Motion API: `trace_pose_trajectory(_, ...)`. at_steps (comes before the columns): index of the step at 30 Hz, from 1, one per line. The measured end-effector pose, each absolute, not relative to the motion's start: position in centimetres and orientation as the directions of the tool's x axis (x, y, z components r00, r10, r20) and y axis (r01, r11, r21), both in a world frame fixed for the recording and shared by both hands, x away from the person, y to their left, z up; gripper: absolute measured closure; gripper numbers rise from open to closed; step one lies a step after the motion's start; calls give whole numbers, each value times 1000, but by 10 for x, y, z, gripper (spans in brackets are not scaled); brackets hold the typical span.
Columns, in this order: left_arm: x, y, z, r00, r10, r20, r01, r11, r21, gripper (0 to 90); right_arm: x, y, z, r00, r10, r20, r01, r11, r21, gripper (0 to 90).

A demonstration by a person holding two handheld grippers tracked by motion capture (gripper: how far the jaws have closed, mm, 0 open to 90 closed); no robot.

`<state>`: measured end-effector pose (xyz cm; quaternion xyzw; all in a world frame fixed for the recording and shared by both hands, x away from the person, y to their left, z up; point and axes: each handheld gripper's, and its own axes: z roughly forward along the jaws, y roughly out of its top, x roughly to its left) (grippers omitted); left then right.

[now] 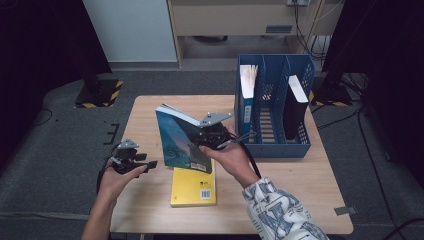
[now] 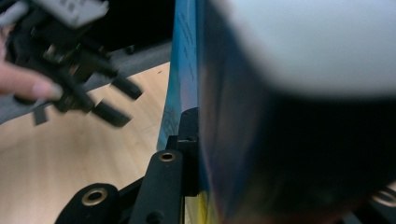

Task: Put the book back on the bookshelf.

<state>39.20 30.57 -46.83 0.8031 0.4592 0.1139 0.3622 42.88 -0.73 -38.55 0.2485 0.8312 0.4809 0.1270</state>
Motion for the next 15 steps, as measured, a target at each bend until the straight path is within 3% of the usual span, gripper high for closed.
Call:
trace_pose_trajectory(7,390,318,-485,494,856,-151,674,-267,688,355,442,-6,-385,-794,608,3,291,376,880,742)
trace_pose_trajectory(15,389,311,-493,491,861,-129,682,-289,672,319,445,-14,-389,-783,619,67,334,327,884,739)
